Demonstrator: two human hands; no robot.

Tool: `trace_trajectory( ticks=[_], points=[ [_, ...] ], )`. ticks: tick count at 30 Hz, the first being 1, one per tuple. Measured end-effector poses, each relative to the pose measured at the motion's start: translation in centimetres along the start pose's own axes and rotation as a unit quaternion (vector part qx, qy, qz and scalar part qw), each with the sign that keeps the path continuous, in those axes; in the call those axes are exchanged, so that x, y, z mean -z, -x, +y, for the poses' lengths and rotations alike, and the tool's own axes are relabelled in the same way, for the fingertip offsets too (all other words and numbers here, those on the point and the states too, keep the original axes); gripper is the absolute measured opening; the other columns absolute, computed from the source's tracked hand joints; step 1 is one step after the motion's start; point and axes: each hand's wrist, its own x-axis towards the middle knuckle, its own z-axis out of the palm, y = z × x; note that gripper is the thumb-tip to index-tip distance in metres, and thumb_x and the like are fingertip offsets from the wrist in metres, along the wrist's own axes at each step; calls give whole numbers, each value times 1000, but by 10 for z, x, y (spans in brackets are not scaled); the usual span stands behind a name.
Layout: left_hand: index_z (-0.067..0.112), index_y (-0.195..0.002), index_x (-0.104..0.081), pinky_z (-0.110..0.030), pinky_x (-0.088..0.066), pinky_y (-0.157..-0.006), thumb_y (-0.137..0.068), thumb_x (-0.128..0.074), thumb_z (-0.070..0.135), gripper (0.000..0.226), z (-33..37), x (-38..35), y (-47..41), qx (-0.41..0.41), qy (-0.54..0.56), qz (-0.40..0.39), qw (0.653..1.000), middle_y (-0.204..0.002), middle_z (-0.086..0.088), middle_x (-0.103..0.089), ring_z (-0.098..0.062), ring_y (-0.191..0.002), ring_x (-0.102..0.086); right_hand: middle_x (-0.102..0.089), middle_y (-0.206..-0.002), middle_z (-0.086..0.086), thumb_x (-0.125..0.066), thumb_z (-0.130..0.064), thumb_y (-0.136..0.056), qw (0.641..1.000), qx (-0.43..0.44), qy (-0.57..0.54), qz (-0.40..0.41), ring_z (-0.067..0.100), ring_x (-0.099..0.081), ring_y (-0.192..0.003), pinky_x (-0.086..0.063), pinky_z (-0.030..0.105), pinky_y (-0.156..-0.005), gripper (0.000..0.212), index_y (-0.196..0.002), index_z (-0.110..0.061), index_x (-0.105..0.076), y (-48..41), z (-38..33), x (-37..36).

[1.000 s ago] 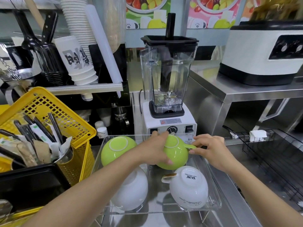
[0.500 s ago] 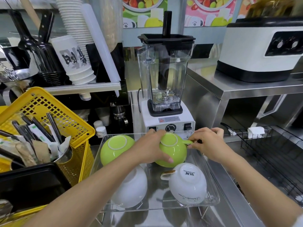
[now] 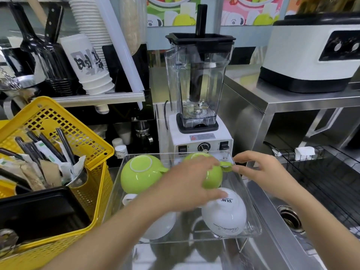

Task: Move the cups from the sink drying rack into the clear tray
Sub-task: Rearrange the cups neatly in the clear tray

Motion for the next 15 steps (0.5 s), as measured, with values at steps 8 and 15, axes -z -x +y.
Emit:
trace_trajectory(
  ticks=[8,15],
  points=[
    [24,-135,-29,-37,-33,-97,-77,-67,39,71,13,-42,1,-64,-122,-114,984,-134,-5,-40,-26,-122,-37,-69,-107,-9,-64,-27,-81,971,18,-146,-186,-2,-59,-104,-42,8,-87,31,-111,-18,-63,30,-11,9],
    [38,-134,-29,-39,-42,-93,-70,-73,38,78,13,-41,1,-34,-50,-111,992,-126,0,-46,-22,-118,-42,-48,-118,-40,-79,-47,-60,972,4,-12,-234,-5,-34,-119,-27,19,-101,64,-111,-61,-42,55,-13,6]
  ],
)
